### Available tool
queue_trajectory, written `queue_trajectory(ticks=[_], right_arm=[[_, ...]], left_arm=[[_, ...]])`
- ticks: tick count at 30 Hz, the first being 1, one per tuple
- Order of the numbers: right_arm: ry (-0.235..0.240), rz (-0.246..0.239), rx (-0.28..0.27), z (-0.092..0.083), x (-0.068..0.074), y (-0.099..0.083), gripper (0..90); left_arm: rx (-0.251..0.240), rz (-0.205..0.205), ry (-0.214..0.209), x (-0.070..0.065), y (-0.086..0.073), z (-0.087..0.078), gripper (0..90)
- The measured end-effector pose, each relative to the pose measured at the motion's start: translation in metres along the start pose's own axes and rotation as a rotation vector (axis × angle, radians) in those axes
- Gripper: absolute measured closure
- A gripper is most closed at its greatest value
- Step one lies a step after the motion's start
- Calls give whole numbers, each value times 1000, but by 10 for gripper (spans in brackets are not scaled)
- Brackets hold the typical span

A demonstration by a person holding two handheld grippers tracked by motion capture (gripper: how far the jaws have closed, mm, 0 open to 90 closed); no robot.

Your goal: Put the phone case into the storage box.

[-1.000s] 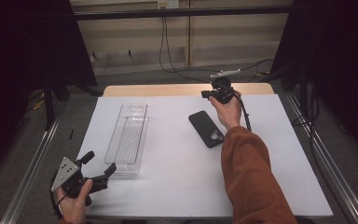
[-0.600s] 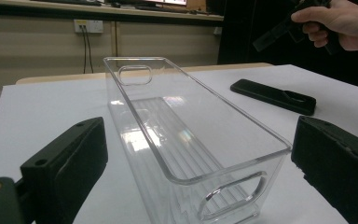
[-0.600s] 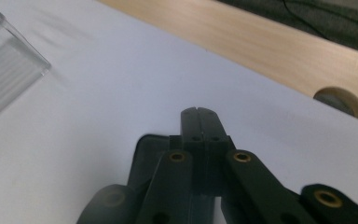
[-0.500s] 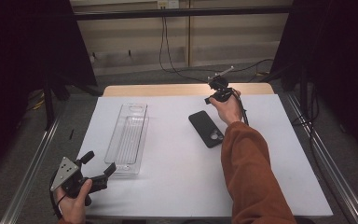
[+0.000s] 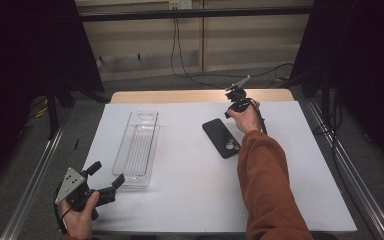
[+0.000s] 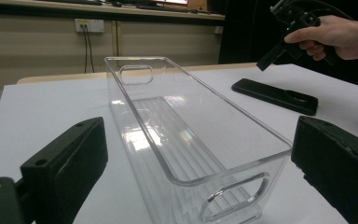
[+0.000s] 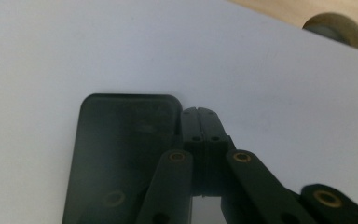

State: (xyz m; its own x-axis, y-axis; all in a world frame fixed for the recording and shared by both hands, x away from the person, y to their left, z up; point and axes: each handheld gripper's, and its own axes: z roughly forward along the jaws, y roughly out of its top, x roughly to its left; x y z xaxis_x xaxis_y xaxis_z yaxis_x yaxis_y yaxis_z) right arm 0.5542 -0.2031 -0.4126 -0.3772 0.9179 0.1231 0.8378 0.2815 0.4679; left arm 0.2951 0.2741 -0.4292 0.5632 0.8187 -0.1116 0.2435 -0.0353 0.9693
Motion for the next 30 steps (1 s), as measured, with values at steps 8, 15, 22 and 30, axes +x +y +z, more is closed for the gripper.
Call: queue_trajectory(ticks=[8,15,22,30], right_arm=[[-14,-11,36,17,3,-2,900],[-27,-17,54,25,4,-4,900],[-34,-40,61,29,10,-5,900],[-20,-69,50,32,22,-4,900]], left_arm=[[-6,-7,0,1,0,-1,36],[-8,-8,0,2,0,-2,36],[-6,-8,0,1,0,-1,36],[-6,-6,-1,1,0,-1,36]])
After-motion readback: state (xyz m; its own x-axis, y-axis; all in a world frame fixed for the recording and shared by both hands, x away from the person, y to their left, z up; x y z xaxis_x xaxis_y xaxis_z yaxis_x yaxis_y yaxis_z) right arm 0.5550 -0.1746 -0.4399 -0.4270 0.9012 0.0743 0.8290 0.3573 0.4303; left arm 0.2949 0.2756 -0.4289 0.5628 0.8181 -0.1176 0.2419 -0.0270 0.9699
